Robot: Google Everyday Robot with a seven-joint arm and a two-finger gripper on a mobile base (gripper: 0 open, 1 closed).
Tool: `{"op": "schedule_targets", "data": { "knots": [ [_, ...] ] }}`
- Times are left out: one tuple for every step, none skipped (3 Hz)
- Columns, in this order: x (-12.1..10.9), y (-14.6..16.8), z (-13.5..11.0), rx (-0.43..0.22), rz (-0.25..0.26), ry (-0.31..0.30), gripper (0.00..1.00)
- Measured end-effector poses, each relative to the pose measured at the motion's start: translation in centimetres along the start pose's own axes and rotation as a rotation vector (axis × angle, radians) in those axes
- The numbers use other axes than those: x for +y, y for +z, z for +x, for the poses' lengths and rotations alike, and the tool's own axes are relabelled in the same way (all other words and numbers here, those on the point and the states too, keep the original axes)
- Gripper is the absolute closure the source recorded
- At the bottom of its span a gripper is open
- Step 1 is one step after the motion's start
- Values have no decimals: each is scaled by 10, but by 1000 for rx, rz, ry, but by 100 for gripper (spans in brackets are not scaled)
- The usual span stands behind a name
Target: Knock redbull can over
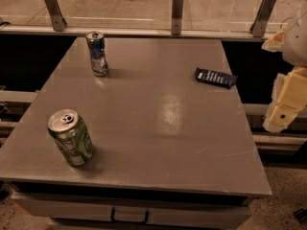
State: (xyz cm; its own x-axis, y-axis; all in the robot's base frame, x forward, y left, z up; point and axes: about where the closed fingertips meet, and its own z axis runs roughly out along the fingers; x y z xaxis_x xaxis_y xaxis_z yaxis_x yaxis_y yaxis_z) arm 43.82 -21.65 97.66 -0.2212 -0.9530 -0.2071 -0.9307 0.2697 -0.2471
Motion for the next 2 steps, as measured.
{"op": "schedule_targets", "data": {
  "knots": [
    [0,0,0,0,0,0,0],
    [-11,13,-25,-61,-7,-34,0]
  ]
}}
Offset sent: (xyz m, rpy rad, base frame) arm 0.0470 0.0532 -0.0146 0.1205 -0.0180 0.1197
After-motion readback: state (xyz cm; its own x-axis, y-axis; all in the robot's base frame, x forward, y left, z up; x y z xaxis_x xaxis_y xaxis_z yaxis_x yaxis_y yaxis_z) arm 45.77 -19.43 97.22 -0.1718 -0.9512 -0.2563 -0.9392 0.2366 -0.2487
